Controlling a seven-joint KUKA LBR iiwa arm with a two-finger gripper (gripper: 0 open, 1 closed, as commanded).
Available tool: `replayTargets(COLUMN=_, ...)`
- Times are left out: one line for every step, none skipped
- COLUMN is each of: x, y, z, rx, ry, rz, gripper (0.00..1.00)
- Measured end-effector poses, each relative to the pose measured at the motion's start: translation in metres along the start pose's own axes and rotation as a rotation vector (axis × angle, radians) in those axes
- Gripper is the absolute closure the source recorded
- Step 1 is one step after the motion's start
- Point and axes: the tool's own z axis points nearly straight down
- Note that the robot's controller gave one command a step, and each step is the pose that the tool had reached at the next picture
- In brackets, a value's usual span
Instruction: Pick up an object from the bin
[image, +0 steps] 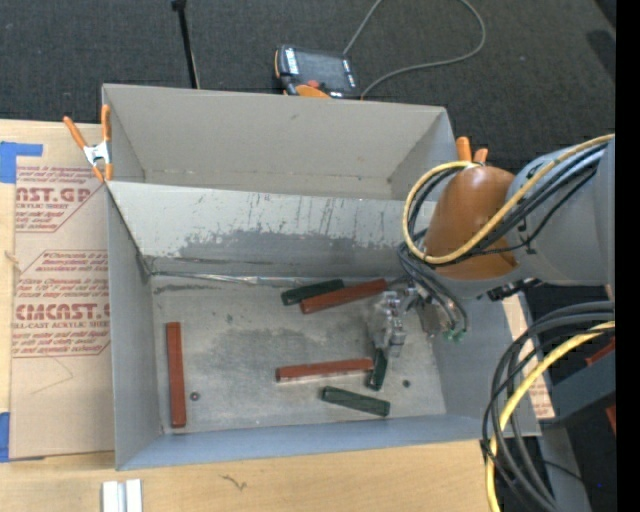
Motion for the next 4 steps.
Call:
replayTargets(x=0.0, y=0.0, z=0.001, rx=0.001, ry=-0.003, rz=0.0, gripper=0.0)
replayTargets(x=0.039, y=0.053, z=0.001, rx=-0.001, ry=-0.003, rz=-0.235, gripper=0.0)
replayTargets(x=0.04, y=0.052, z=0.002, rx=0.0, ry=0.0, rz=-0.233, gripper=1.0)
replayTargets(x=0.022, y=0.012, z=-0.057, rx=0.002, ry=-0.006, rz=-0.213, gripper=1.0)
